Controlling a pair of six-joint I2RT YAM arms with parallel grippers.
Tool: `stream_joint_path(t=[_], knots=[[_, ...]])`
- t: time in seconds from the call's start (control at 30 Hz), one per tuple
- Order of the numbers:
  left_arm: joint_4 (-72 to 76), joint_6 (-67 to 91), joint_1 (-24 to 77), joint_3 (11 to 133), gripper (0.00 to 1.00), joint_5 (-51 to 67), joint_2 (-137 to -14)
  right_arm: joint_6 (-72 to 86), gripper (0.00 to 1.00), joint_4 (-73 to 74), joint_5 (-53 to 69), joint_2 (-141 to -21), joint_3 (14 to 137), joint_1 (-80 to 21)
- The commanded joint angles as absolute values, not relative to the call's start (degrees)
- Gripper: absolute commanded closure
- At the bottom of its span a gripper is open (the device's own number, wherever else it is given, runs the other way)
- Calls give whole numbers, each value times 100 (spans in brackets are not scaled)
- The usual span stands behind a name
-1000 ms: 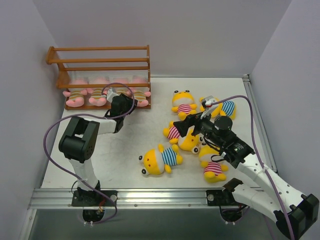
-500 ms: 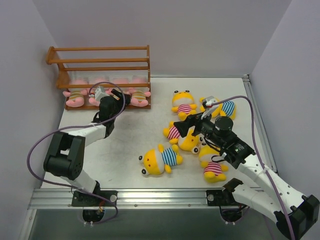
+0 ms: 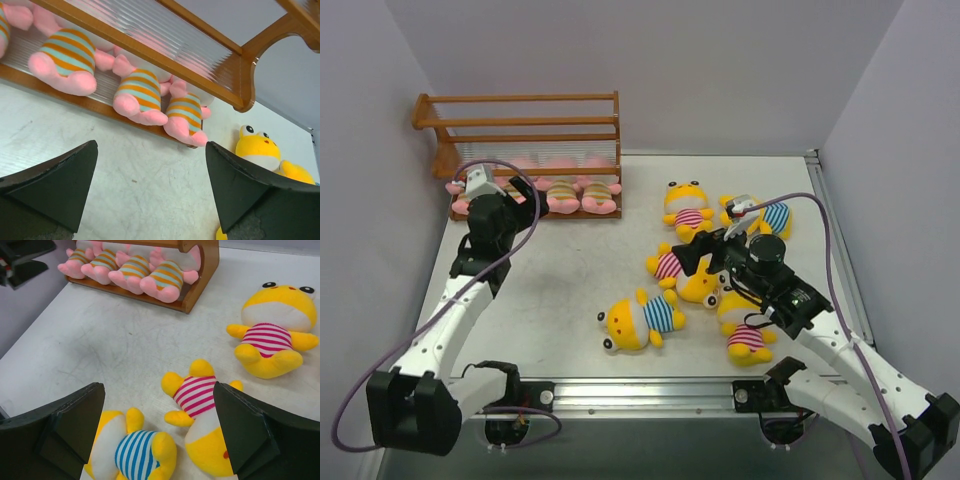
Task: Place and organize the stuffed toys onto the shelf
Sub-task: Place the stuffed toy onto shelf, then grab a stuffed toy with the right arm
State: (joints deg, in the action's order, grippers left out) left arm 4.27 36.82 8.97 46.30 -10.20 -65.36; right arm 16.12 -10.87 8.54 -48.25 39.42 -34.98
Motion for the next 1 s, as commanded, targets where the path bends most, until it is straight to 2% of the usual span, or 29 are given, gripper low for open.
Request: stream_joint_path(t=[0.0,0.1,0.3,0.37,0.57,0.7,0.83,0.97], knots=[[-1000,2910,835,5062,3,-906,-5864,1503,6,-880,379,-4694,4271,-3533],[-1729,2515,826,5264,6,-563,-5362,1555,5,-528,124,-4597,4377,-3516],[-3224,1627,817,5756,6,-387,-4493,1792,5,552,-807,-4632,4711,-3498],[-3505,1469,809,5792,6,-273,-4072,2116,0,922,-1079,-4614,4746,-3489],[-3674,1459,905,5485,6,0,-3131,3049,0,1546,-1371,-4448,4544,-3463],[-3630,1284,1089,5125,6,0,-2874,3401,1,1845,-1135,-4281,4264,-3463],[-3350,1414,1239,4564,6,0,-2681,3480,7,2021,-905,-4079,4008,-3472],[-3278,1363,1257,4552,6,-166,-2663,3594,8,1969,-975,-4139,3973,-3489]])
